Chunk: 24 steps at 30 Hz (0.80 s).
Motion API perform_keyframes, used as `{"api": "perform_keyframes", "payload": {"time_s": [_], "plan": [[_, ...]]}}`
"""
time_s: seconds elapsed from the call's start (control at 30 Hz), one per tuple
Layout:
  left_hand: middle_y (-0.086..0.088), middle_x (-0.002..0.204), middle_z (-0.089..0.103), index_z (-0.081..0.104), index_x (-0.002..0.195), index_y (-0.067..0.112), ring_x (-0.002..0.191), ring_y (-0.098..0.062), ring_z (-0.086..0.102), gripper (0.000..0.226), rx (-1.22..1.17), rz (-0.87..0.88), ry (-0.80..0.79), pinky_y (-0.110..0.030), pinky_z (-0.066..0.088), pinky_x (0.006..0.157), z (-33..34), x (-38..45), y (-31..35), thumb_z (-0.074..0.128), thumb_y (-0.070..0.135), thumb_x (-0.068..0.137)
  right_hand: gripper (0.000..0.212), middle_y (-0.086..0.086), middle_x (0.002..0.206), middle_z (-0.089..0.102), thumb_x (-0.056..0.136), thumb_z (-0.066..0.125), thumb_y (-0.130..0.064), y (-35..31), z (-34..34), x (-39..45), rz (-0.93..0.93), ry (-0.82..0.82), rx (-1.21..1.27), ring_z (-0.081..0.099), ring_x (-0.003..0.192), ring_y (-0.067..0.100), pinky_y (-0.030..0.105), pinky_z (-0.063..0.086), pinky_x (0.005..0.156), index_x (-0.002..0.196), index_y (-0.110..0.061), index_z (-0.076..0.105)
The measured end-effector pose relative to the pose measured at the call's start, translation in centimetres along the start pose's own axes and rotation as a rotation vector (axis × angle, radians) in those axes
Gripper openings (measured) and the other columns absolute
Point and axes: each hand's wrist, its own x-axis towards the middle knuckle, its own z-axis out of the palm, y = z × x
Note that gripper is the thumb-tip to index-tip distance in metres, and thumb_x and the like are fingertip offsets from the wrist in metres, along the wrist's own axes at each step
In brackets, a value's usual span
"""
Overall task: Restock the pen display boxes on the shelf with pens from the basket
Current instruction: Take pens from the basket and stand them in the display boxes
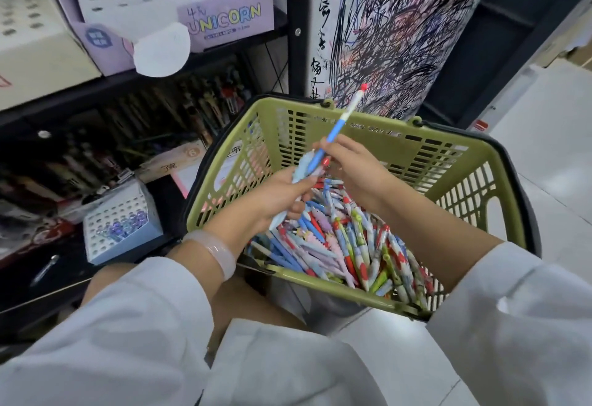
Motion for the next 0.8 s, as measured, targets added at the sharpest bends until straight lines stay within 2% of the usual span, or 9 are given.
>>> {"api": "perform_keyframes", "payload": {"time_s": [0.1,0.2,0.3,0.43,0.53,0.6,0.63,0.7,0.8], "plan": [[-0.002,0.064,0.038,0.047,0.096,0.011,0.036,-0.003,0.033,0.004,0.018,0.06,0.178,-0.015,0.03,0.037,-0.9,0.0,0.1,0.046,0.014,0.098,0.018,0.001,0.086,0.055,0.099,0.044,-0.021,0.0,-1.3,0.3,0.024,0.088,0.084,0.051,0.083,0.013,0.024,0.043,0.073,0.088,-0.014,0.057],[-0.005,0.068,0.046,0.05,0.097,0.009,0.051,-0.009,0.048,0.004,-0.049,0.136,0.353,-0.017,0.045,0.047,-0.9,0.3,0.4,0.048,0.012,0.097,0.02,-0.001,0.07,0.054,0.096,0.049,-0.021,0.7,-0.6,-0.9,0.057,-0.152,-0.201,0.05,0.062,0.008,0.016,0.045,0.059,0.083,-0.008,0.057],[-0.013,0.085,0.06,0.053,0.105,0.005,0.078,-0.026,0.061,0.016,-0.183,0.075,0.331,-0.036,0.056,0.071,0.0,0.4,0.6,0.047,0.017,0.098,0.026,-0.005,0.059,0.055,0.095,0.052,-0.022,0.9,1.2,-2.0,0.006,-0.32,-0.444,0.051,0.048,-0.001,0.011,0.043,0.05,0.074,-0.009,0.056],[-0.011,0.082,0.061,0.052,0.107,0.006,0.064,-0.022,0.061,0.015,-0.168,0.085,0.307,-0.03,0.054,0.051,0.5,-0.1,0.7,0.049,0.017,0.097,0.036,-0.005,0.057,0.051,0.099,0.043,-0.026,0.2,1.9,-1.5,-0.13,-0.37,-0.777,0.044,0.037,-0.004,0.007,0.035,0.044,0.066,-0.013,0.053],[-0.01,0.076,0.061,0.051,0.109,0.003,0.053,-0.017,0.062,0.015,-0.098,0.16,0.302,-0.026,0.053,0.046,0.2,-0.2,1.0,0.05,0.005,0.095,0.044,-0.01,0.05,0.051,0.099,0.04,-0.032,0.3,1.4,-0.9,-0.051,-0.432,-0.732,0.044,0.038,-0.003,0.006,0.034,0.044,0.061,-0.018,0.057],[-0.01,0.079,0.062,0.049,0.112,0.003,0.063,-0.014,0.065,0.018,-0.129,0.179,0.362,-0.027,0.057,0.057,-0.6,-0.1,1.4,0.048,0.001,0.095,0.04,-0.008,0.054,0.053,0.098,0.042,-0.034,1.6,0.5,0.1,0.065,-0.388,-0.581,0.046,0.046,0.003,0.012,0.039,0.048,0.069,-0.014,0.062],[-0.01,0.081,0.061,0.048,0.114,0.004,0.07,-0.015,0.066,0.02,-0.156,0.18,0.402,-0.028,0.057,0.063,-1.2,0.0,1.5,0.046,0.0,0.095,0.038,-0.004,0.057,0.052,0.098,0.044,-0.032,2.7,0.0,1.0,0.104,-0.32,-0.603,0.046,0.049,0.007,0.016,0.04,0.048,0.072,-0.01,0.061],[-0.009,0.083,0.06,0.048,0.115,0.004,0.076,-0.017,0.064,0.02,-0.188,0.173,0.451,-0.027,0.055,0.065,-2.4,-0.1,1.4,0.045,0.0,0.096,0.038,0.003,0.055,0.043,0.097,0.047,-0.022,5.2,-0.1,2.8,0.168,-0.191,-0.812,0.037,0.05,0.015,0.023,0.033,0.049,0.062,-0.008,0.047],[-0.007,0.082,0.062,0.05,0.109,0.005,0.068,-0.013,0.065,0.015,-0.151,0.18,0.449,-0.022,0.057,0.061,-3.5,-0.2,1.0,0.047,0.002,0.095,0.046,0.005,0.053,0.026,0.096,0.048,-0.024,8.1,2.0,4.8,0.243,-0.176,-1.126,0.022,0.048,0.017,0.026,0.018,0.047,0.055,-0.013,0.028]]}}
